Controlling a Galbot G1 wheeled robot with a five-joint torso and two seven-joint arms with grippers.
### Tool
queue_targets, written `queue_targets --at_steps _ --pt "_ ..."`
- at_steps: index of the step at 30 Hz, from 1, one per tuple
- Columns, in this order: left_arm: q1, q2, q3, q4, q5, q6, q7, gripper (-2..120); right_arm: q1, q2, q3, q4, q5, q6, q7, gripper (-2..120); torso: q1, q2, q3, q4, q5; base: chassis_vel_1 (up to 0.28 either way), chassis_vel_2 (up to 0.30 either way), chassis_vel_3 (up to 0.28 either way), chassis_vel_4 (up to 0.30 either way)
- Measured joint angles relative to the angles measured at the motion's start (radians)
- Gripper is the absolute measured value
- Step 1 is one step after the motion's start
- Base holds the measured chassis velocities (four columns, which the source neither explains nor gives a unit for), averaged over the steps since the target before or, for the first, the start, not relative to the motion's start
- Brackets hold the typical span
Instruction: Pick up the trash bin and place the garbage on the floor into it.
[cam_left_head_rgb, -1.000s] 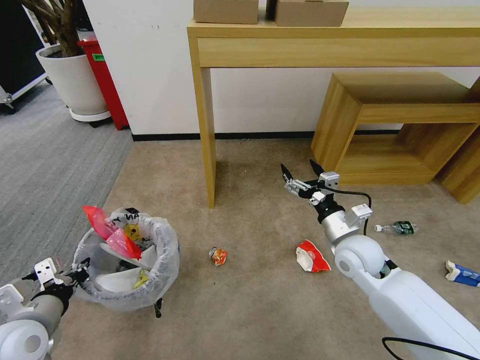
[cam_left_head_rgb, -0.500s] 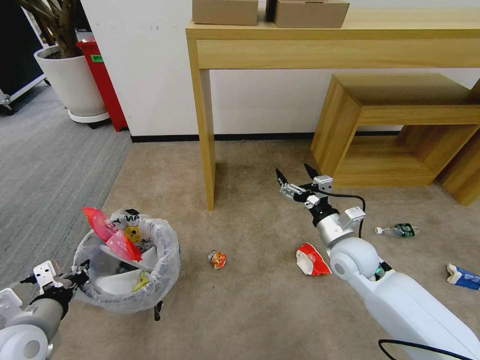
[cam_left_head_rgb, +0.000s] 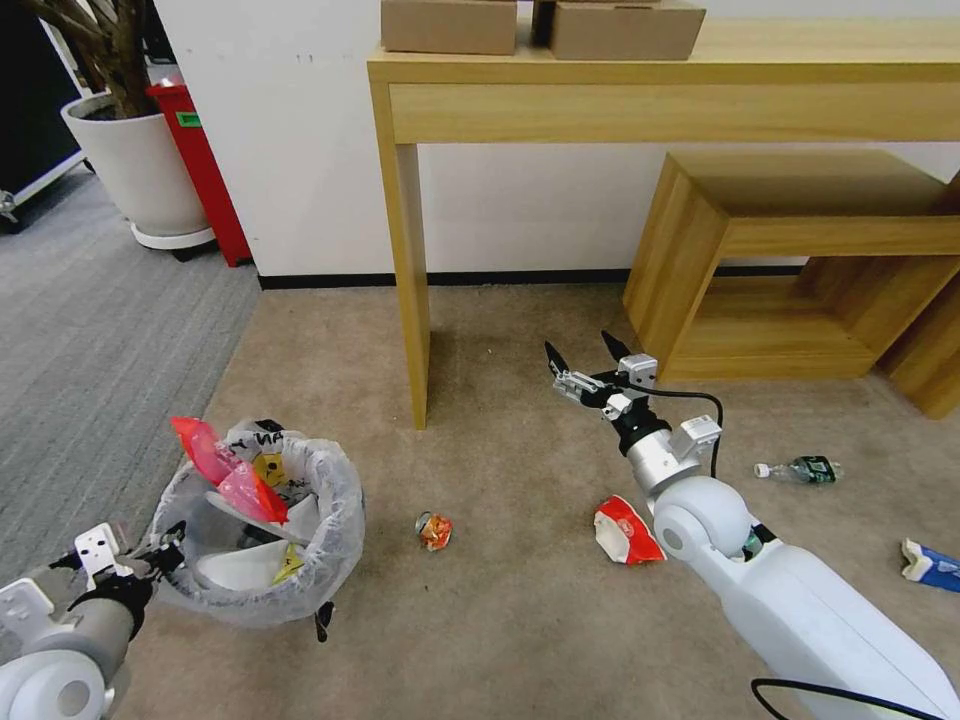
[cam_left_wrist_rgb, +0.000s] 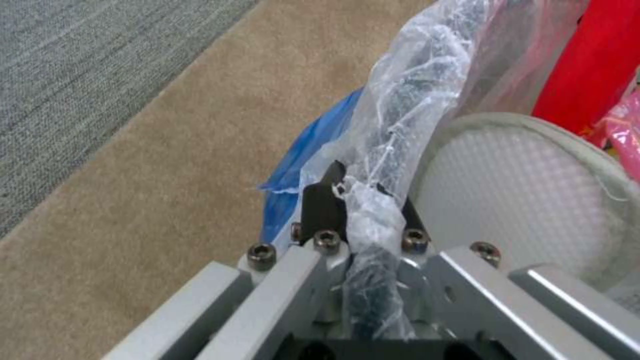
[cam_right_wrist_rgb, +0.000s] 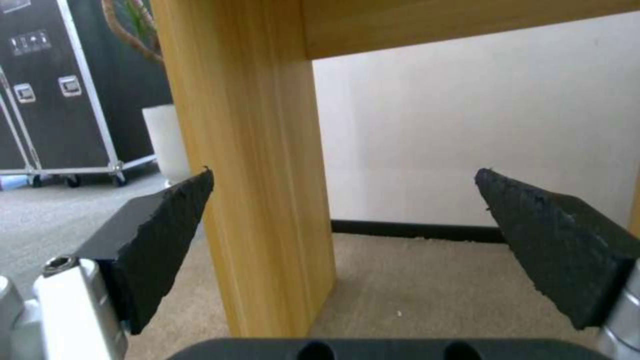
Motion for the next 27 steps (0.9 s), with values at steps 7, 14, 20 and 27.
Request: queue_targets --at_steps 7,14,20,27 --pt "-0.007 -0.001 0.000 0.007 0.000 0.000 -0.003 1 0.005 0.003 -0.007 -0.008 -0.003 0.000 0.000 100 0.000 0.000 0.000 0.0000 0.0000 -0.028 0.036 0.029 -0.023" --pt "-0.011 -0.002 0.003 0.012 0.000 0.002 -0.005 1 0.021 0.008 -0.021 -0.010 0.009 -0.011 0.007 100 0.000 0.000 0.000 0.0000 0.0000 0.000 0.000 0.000 0.000" --pt "-0.014 0.001 0.004 0.015 0.000 0.003 -0.006 1 0.043 0.012 -0.068 0.012 0.103 -0.107 0.089 100 0.000 0.000 0.000 0.0000 -0.0001 0.000 0.000 0.000 0.000" --pt "-0.023 0.010 0.008 0.027 -0.001 0.005 -0.010 1 0.134 0.043 -0.201 0.022 0.331 -0.328 0.302 100 0.000 0.000 0.000 0.0001 -0.0002 0.000 0.000 0.000 0.000"
